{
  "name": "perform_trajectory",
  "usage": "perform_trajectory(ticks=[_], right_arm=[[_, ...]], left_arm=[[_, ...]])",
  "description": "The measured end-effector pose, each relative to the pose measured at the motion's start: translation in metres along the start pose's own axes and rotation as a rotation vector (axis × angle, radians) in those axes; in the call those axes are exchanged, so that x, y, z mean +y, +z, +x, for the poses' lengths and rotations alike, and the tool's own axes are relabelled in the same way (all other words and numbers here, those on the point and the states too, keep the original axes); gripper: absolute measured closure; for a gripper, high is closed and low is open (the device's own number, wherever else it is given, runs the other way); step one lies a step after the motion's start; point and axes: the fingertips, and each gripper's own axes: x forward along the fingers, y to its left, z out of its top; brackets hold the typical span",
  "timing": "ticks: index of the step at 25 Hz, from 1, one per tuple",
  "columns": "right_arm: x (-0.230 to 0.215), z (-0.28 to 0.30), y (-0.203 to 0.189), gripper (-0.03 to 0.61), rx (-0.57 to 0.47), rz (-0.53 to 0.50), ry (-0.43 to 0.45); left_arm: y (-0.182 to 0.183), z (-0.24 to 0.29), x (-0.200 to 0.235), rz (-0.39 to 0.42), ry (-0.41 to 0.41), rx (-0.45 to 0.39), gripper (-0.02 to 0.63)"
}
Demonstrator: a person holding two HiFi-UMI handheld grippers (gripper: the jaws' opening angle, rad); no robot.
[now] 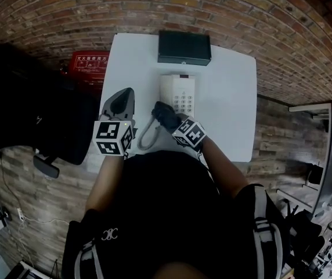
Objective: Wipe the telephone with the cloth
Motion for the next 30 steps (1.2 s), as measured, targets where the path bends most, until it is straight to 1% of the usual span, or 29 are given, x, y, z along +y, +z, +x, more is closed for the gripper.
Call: perform_trajectory(ticks=[4,8,11,15,17,25,28,30], right_arm=[[-0.003,-0.005,-0.008,0.541,-0.008,0.029,0.013],[-0.011,-0.013,-0.017,0.541,-0.007,0.063,-0.004],[-0.019,-0.019,-0.029,0.541,0.006,0.098,-0.03],[-0.037,-0.027,-0.046,0.541,0.023,0.153,-0.094],[-0.043,-0.029,-0.047,0.541,0.005,0.188,-0.1],[-0.049,-0.03,-0.041,0.541,-0.071,0.34,-0.059],[-0.056,-0.035,-0.044,0.541,-0.106,0.404,-0.069],[-0.062,-0.041,-0.047,0.541,-0.113,0.418,-0.088]], left_arm=[[0.004,0.001,-0.001,0.007,-0.005,-0.002,0.618],[0.002,0.003,0.001,0.003,-0.009,0.003,0.618],[0.001,0.005,-0.002,0.001,-0.017,0.008,0.618],[-0.002,0.009,-0.007,-0.002,-0.031,0.03,0.618],[-0.003,0.011,-0.009,0.0,-0.039,0.032,0.618],[-0.003,0.019,-0.014,0.01,-0.064,0.028,0.618],[-0.003,0.021,-0.014,0.009,-0.07,0.033,0.618],[-0.002,0.023,-0.015,0.004,-0.077,0.029,0.618]])
